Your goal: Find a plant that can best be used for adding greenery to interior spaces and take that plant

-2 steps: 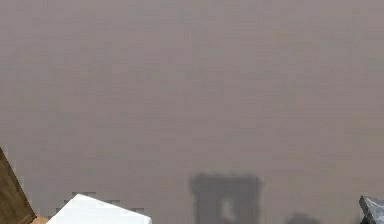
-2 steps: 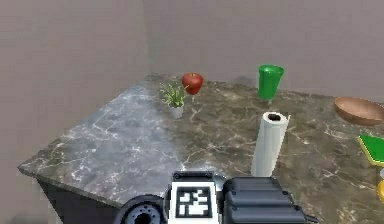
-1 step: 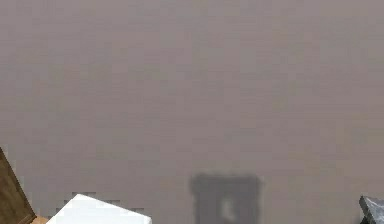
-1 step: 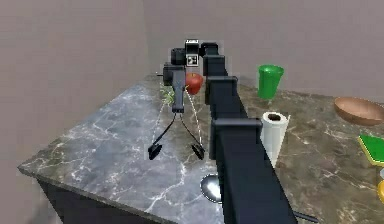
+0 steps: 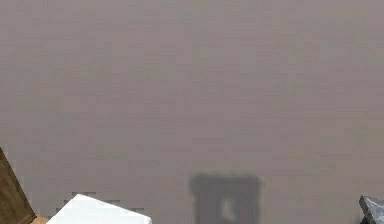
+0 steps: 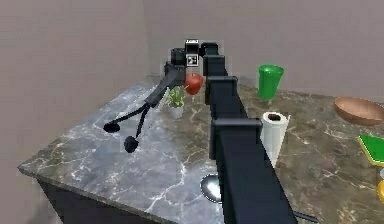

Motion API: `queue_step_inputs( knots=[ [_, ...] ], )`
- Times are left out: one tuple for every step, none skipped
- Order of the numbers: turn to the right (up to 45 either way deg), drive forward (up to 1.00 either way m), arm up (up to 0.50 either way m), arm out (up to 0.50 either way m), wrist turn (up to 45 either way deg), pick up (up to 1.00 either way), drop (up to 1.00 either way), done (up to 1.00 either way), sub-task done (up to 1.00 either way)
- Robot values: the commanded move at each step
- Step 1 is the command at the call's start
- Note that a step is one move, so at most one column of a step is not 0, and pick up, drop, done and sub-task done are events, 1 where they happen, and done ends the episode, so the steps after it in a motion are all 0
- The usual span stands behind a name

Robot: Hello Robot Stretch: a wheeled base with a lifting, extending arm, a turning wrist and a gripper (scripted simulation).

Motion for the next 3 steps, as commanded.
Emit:
queue_step_inputs(
  knots=[
    [0.0,0.00,0.00,0.00,45.0,0.00,0.00,0.00,0.00],
    [0.0,0.00,0.00,0.00,45.0,0.00,0.00,0.00,0.00],
    [0.0,0.00,0.00,0.00,39.0,0.00,0.00,0.00,0.00]
  ],
)
